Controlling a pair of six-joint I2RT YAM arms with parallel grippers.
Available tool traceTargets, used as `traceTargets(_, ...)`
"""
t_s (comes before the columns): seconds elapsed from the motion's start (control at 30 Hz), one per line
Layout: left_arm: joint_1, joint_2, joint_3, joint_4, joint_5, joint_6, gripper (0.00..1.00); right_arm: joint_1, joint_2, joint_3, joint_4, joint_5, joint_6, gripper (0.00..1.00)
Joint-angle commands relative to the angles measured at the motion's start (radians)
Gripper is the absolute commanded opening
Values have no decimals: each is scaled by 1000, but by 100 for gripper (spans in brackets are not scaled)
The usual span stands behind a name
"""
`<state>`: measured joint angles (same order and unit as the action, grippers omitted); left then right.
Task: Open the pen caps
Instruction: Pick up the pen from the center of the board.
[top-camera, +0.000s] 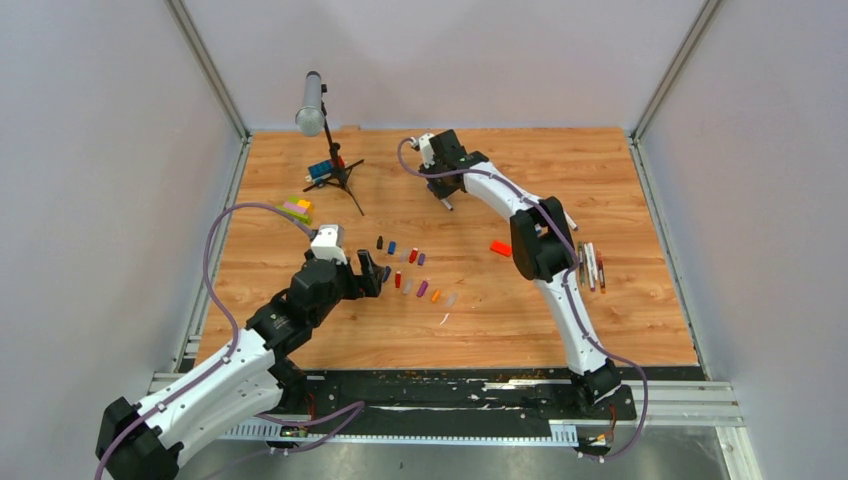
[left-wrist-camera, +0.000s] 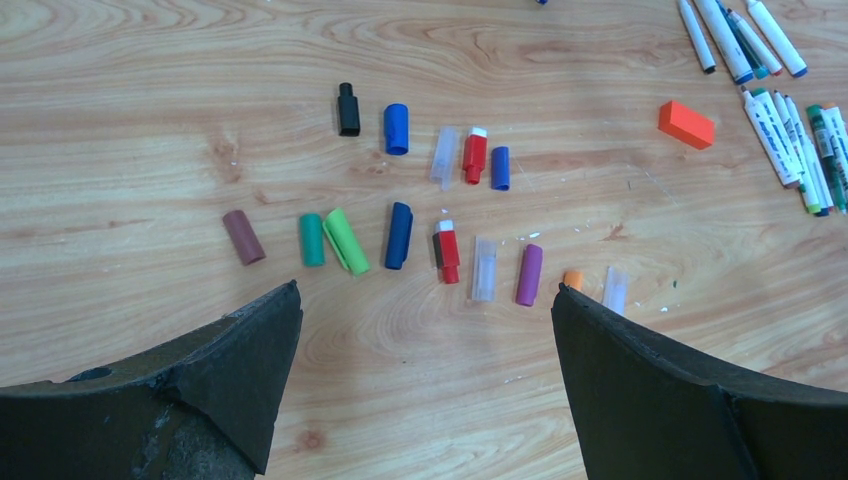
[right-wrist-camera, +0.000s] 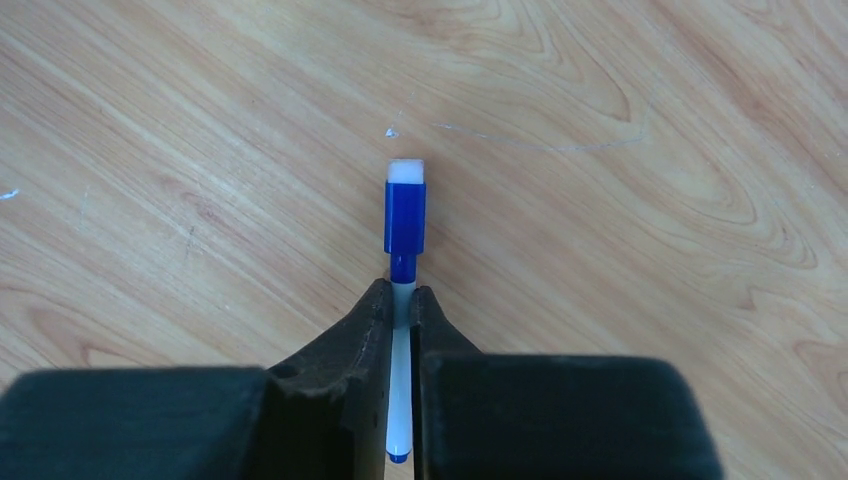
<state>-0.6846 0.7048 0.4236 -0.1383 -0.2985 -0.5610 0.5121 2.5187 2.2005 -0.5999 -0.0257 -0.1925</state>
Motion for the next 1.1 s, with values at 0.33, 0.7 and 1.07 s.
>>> traceTargets(0.33,7,-40,-24,55,43,-40,100,3,-287,-366,-149,-28,-61,2)
traceTargets(0.7,7,-45,-46,101,84,-83,100,8,-386,-585,-236,1,-52,14)
traceTargets(1.07,6,-42,-63,133,116,-119,100,26,-344,-579,-295,60,-50,23)
